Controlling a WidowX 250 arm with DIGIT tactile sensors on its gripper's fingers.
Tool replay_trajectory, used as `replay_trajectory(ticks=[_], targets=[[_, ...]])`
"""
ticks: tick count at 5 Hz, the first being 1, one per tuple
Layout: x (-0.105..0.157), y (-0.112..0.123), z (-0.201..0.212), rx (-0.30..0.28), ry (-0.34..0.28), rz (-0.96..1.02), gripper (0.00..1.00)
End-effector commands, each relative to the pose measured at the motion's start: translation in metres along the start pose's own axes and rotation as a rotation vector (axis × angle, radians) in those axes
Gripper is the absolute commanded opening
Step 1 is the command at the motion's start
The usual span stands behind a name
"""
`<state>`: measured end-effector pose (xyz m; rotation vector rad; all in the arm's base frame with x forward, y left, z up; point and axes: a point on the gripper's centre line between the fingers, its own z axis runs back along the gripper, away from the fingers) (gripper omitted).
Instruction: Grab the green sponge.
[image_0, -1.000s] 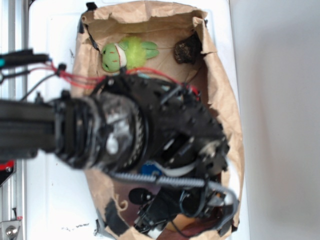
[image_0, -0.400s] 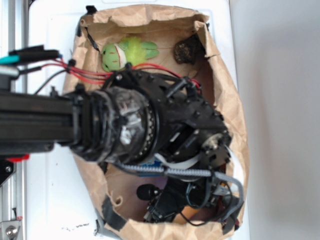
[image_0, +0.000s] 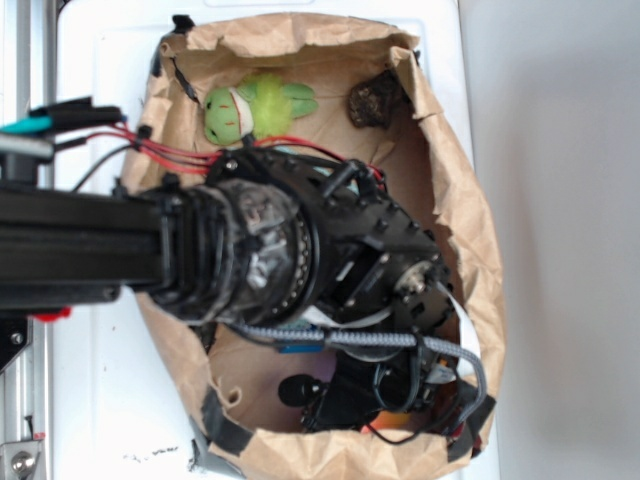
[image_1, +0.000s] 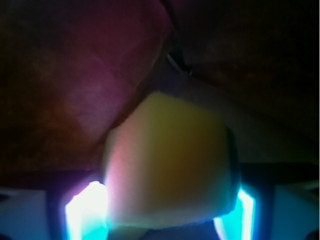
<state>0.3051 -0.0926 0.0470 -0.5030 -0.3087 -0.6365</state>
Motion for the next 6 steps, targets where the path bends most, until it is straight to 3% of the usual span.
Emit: replay_trajectory(ticks=[1,2,4,6], targets=[[0.001,-0.002,0.007,0.032,0.003,-0.008,0.00],[0.000,0.001,0.022,0.086,0.003,0.010,0.00],[-0.005,0.017,0.082,0.288,0.016,0.160,0.00],[-0.006,0.021,0.116,0.420,0.043,0.260,0.00]])
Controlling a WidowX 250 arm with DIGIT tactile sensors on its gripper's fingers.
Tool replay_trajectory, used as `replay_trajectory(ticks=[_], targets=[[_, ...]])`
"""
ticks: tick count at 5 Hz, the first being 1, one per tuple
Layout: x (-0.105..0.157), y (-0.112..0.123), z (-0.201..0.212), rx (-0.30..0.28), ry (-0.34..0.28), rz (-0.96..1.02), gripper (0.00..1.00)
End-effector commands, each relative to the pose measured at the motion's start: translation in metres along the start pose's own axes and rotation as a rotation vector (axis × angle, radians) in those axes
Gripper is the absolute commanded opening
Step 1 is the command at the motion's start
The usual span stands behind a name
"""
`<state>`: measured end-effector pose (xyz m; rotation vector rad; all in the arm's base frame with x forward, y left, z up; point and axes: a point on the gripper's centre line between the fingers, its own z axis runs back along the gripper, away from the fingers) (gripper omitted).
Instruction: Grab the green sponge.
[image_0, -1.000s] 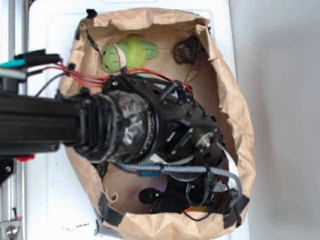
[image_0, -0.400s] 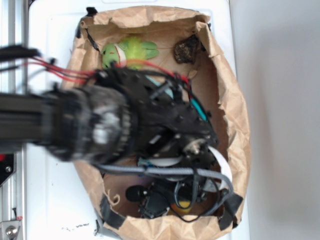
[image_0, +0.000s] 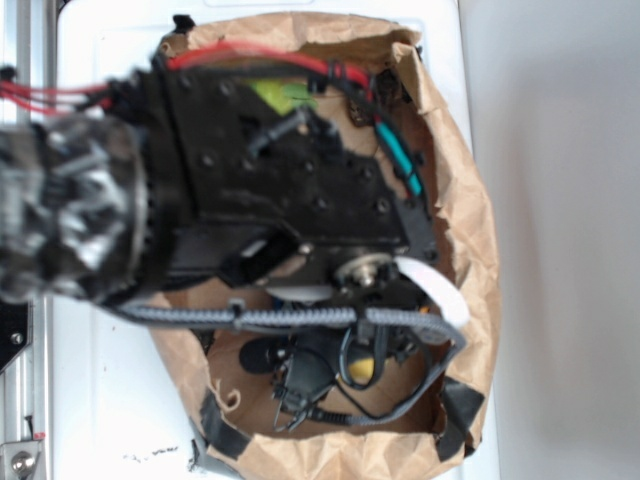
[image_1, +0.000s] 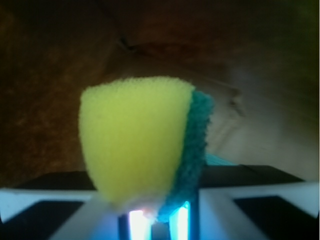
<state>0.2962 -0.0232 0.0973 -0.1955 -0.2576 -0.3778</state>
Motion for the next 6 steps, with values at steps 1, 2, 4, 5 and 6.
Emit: replay_trajectory(ticks=[1,2,4,5,6], targets=[[0.010,0.008,0.051,0.170,-0.016,0.106,0.00],[0.009,0.007,0.069,0.323,-0.058,0.177,0.00],[0.013,0.004,0.084,0.321,-0.077,0.177,0.00],[0.017,0.000,0.091,0.303,-0.063,0.172,0.00],[0.018,-0.002,0.094,0.287,-0.070,0.177,0.00]])
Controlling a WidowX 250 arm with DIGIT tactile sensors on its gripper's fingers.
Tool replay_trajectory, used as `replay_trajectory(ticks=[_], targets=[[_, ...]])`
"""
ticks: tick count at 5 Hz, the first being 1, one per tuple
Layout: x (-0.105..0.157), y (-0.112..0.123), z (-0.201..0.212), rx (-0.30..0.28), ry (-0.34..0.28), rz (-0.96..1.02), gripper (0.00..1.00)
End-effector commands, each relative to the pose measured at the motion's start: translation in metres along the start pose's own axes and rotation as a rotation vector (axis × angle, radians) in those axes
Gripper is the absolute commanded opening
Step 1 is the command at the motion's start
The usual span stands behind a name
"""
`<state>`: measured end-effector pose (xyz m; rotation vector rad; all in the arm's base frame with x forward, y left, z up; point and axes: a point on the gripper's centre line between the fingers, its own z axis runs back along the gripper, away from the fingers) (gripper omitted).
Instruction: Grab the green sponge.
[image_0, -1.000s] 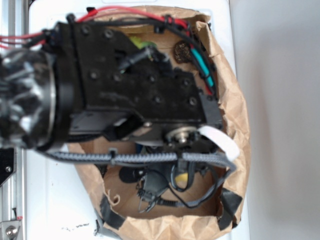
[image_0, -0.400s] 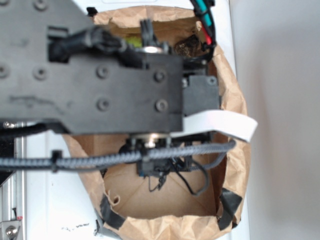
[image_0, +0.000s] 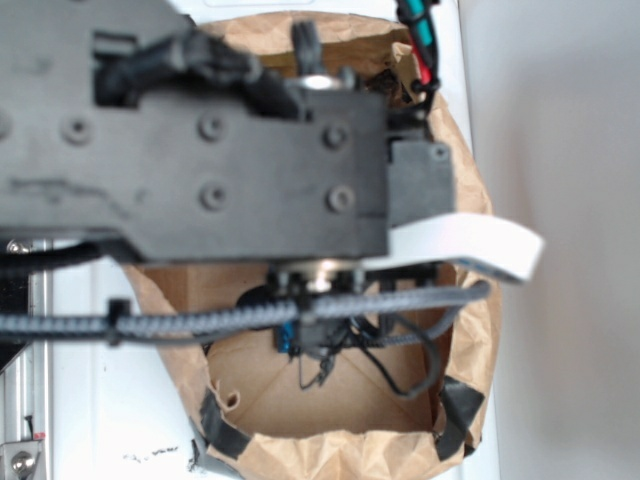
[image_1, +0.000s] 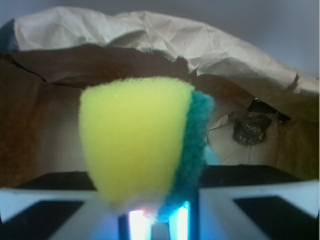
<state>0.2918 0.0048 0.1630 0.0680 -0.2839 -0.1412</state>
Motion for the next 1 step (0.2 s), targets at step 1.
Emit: replay_trajectory(ticks=[1], targets=[[0.0089,-0.0129,0.0246,-0.011,-0.091,-0.015,0.00]])
